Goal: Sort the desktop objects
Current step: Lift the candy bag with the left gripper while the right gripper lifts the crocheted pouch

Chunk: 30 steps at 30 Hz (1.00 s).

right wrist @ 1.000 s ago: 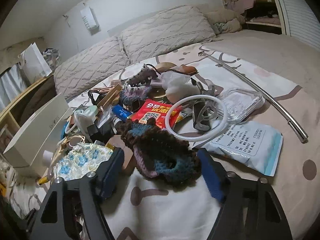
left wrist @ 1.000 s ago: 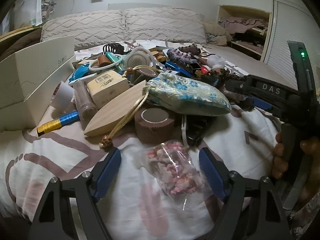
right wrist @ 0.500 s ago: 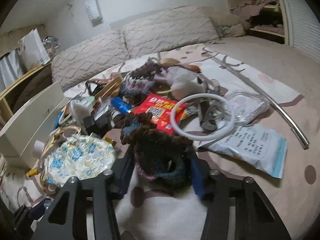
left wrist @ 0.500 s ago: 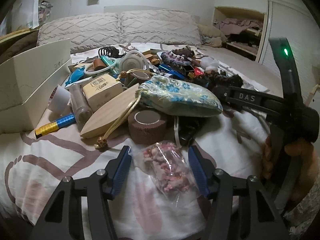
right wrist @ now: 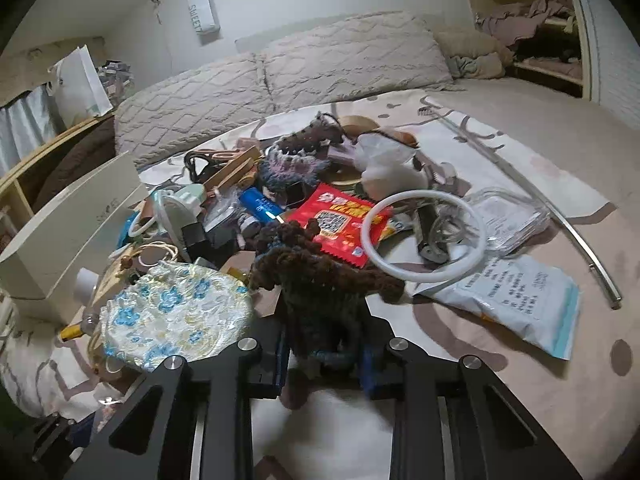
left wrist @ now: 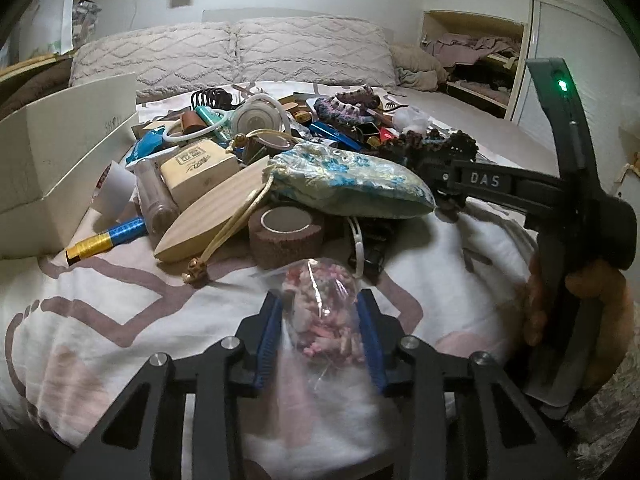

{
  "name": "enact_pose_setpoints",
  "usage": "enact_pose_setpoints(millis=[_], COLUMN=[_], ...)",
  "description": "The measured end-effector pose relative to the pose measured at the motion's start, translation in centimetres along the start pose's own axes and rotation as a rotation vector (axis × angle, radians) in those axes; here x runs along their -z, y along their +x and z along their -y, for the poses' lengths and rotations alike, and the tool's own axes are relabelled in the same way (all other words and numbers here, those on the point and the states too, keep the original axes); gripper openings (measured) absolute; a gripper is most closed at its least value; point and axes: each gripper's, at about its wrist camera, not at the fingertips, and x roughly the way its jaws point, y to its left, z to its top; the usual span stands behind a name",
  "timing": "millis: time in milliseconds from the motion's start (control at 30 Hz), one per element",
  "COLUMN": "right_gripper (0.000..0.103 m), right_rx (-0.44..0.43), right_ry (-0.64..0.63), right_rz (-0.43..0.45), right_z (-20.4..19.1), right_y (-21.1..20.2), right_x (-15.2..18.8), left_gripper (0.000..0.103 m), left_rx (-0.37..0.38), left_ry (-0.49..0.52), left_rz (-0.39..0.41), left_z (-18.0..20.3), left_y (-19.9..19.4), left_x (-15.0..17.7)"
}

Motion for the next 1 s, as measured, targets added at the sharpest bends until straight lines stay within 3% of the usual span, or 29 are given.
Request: enact_pose_setpoints(millis=[267,667,1000], right_gripper=[0.024,0.024,0.022], right_rx=[-0.019,0.039,-0.016], right_ry=[0.048,0.102,0.080], right_rz=[0.030,0.115,0.189], right_z=[1.1,3.2,2.1], right_y=[-1.3,-4.4,-7.6], right_x=[-0.6,-1.9,-2.9], left_gripper=[0.027,0.021,0.021], left_rx=[0.010,0.006,-0.002], left_ry=[-0.034,-0.047,-0.054], left_rz=[0.004,0.028,0.064], left_z=[-0.5,-0.7,-1.1], left_y=[-0.2,-0.9,-1.8], left_x=[-0.3,-0.6,-0.9])
